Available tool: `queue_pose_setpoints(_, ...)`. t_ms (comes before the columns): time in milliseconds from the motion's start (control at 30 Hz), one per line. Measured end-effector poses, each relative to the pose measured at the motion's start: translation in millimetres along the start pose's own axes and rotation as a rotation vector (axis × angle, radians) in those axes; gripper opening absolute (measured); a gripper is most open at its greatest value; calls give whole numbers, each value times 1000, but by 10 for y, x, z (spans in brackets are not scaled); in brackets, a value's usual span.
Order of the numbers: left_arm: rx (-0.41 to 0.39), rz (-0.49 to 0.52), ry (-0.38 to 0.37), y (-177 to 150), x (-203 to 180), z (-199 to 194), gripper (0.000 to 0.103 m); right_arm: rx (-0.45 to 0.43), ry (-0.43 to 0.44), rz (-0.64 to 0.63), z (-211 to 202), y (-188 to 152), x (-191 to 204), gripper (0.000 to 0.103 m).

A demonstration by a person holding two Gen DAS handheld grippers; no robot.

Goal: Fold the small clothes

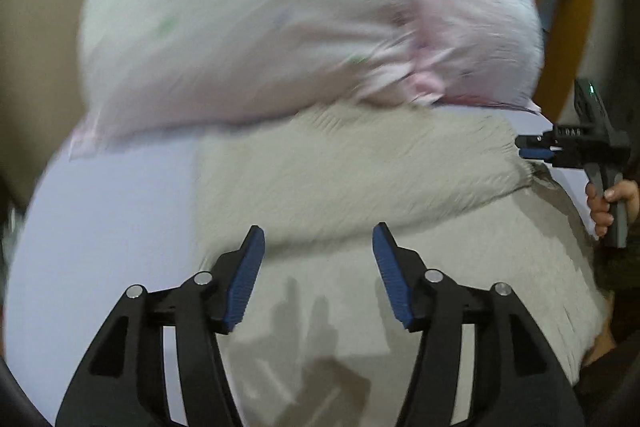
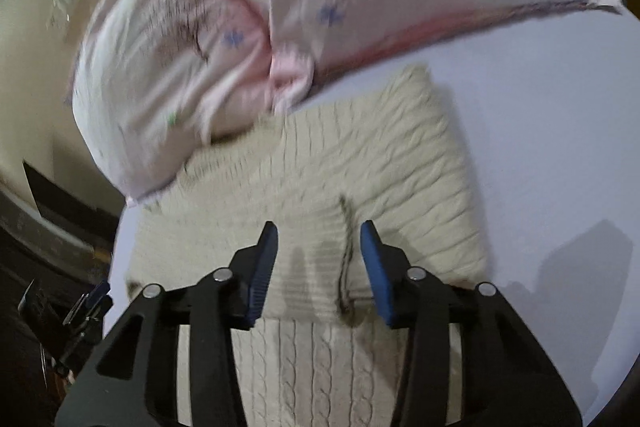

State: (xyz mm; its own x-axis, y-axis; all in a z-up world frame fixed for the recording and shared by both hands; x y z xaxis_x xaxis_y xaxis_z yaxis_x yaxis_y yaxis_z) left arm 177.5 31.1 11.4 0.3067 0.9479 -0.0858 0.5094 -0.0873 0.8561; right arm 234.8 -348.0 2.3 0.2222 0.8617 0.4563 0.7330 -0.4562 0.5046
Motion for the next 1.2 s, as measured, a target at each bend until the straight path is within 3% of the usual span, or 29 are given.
queue_pose_setpoints(100, 46, -121, 37, -296, 246, -184, 65, 40, -40, -81, 152, -137, 64, 11)
queue_pose_setpoints(133, 53, -161, 30, -392, 281, -252, 65, 27, -36, -105, 161, -145, 100, 7)
queue_pose_setpoints(267, 74, -258, -12, -608, 297, -338, 66, -161, -59, -154, -60, 207, 267, 6)
queue_pose_setpoints(300, 77, -265, -18, -638, 299, -334, 67, -213, -97, -154, -113, 329, 235, 6)
queue_pose_setpoints(367, 87, -277, -33, -702, 256, -328, 67, -229, -178, -167, -86, 434, 104, 8)
queue_pose_setpoints(467, 86, -302, -62, -789, 247, -395, 67, -129, -215, -105, -35, 308, -128, 23)
queue_pose_setpoints(533, 82, -327, -92, -813, 233, -452, 67, -133, -213, -97, -232, 192, -186, 58)
queue_pose_setpoints(600, 73, -360, -146, -855, 192, -521, 67, -145, -228, -94, -459, 37, -273, 63)
queue_pose_setpoints(667, 70, -395, -209, -903, 123, -591, 66, -105, -223, -68, -636, -196, -387, 57)
queue_pose_setpoints(733, 71, -418, -257, -961, 56, -663, 59, -45, -180, -8, -813, -510, -525, 36)
queue_pose_setpoints(800, 73, -438, -299, -1048, -25, -764, 54, -6, -122, 40, -961, -784, -572, 28)
queue_pose_setpoints(833, 80, -451, -329, -1093, -72, -814, 48, 8, -77, 62, -1030, -928, -562, 28)
queue_pose_setpoints(900, 82, -457, -370, -1211, -178, -959, 44, 23, 39, 97, -1214, -1224, -473, 28)
queue_pose_setpoints(1033, 84, -486, -435, -1374, -364, -1179, 44, 43, 249, 175, -1588, -1790, -354, 26)
queue_pose_setpoints(1100, 75, -515, -454, -1426, -410, -1230, 44, 50, 293, 183, -1703, -1914, -316, 22)
queue_pose_setpoints(1133, 77, -524, -459, -1433, -421, -1246, 41, 59, 301, 180, -1716, -1972, -300, 10)
queue_pose_setpoints(1167, 81, -528, -453, -1434, -433, -1249, 36, 72, 316, 175, -1727, -2031, -273, 9)
queue_pose_setpoints(1200, 82, -530, -458, -1411, -449, -1253, 22, 73, 336, 179, -1733, -2024, -242, 8)
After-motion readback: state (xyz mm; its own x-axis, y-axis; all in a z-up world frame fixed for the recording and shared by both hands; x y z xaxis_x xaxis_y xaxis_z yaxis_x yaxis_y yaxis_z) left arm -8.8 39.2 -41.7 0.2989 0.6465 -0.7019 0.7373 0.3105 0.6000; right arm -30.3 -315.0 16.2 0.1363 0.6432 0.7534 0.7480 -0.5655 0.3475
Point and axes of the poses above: each gripper's, at about its wrist camera, not at the fingertips, and z roughly the way its jaws point, x to its left, y to its top, the point moved 8 cm from there along z, roughly the way its jaws point, and after that the axes turned 13 degrees about -x, right-handed, at the moved point
